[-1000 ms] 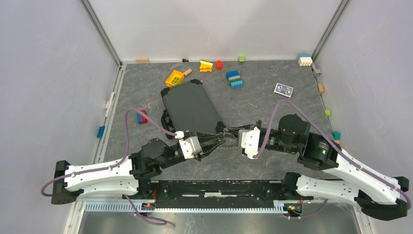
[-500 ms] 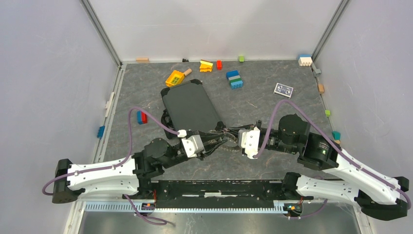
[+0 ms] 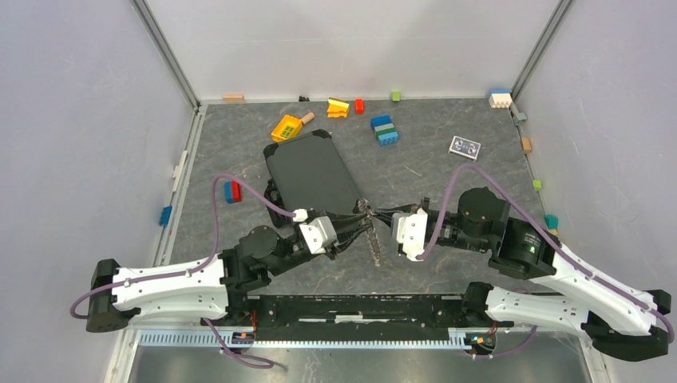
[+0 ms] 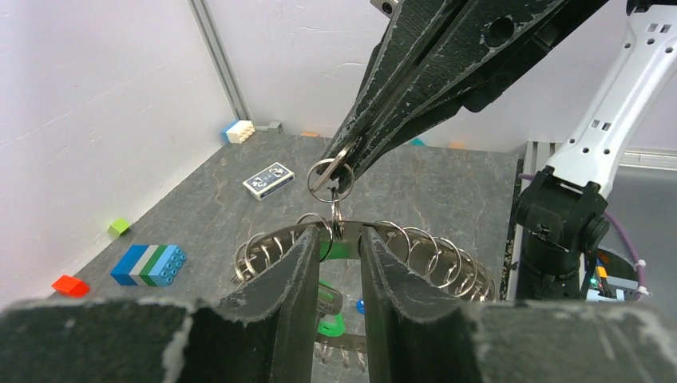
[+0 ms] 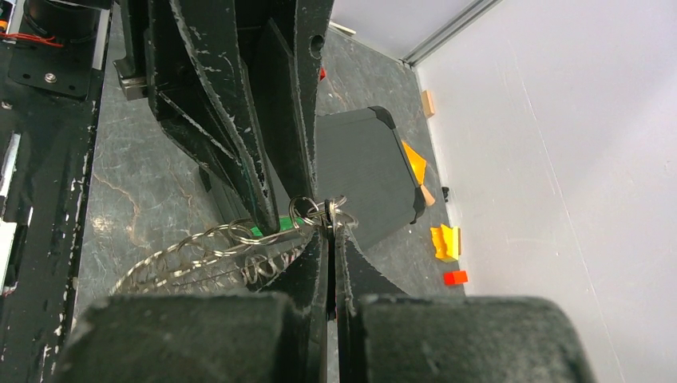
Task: Remove the keys from the keyring
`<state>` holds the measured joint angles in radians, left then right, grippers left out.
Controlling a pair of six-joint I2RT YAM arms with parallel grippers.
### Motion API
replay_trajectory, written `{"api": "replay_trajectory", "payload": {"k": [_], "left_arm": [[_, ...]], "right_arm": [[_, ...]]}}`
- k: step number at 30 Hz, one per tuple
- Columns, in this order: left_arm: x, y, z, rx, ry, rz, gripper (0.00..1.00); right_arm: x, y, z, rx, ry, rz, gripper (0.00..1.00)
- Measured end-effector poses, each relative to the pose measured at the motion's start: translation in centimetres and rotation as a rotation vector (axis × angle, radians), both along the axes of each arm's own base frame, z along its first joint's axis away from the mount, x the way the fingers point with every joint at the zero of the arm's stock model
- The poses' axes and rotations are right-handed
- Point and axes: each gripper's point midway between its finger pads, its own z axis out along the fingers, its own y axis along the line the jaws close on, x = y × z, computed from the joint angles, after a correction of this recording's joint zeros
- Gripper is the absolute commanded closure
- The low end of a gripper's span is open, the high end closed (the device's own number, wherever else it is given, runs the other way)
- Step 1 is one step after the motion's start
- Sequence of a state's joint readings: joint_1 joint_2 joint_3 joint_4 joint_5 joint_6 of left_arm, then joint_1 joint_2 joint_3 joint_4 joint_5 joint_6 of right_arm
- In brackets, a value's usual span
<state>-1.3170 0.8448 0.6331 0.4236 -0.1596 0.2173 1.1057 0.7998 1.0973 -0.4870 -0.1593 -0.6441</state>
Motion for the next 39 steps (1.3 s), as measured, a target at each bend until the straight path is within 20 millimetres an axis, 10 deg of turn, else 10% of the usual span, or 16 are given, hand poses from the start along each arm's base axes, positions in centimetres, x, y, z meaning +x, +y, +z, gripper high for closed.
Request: {"api": "replay_trajectory", "payload": {"k": [22, 39], "left_arm": [[0.2, 0.1, 0.0, -0.003, 0.003, 0.015, 0.68], [-0.1, -0.3, -0.3, 0.013, 0.001, -0.007, 0.98]], "right_arm": [[-0.6, 0.1, -0.7, -0.017, 0.007, 0.036, 1.0], [-0.8, -0.1, -1.3, -0.04, 0.014, 0.046, 1.0]]}}
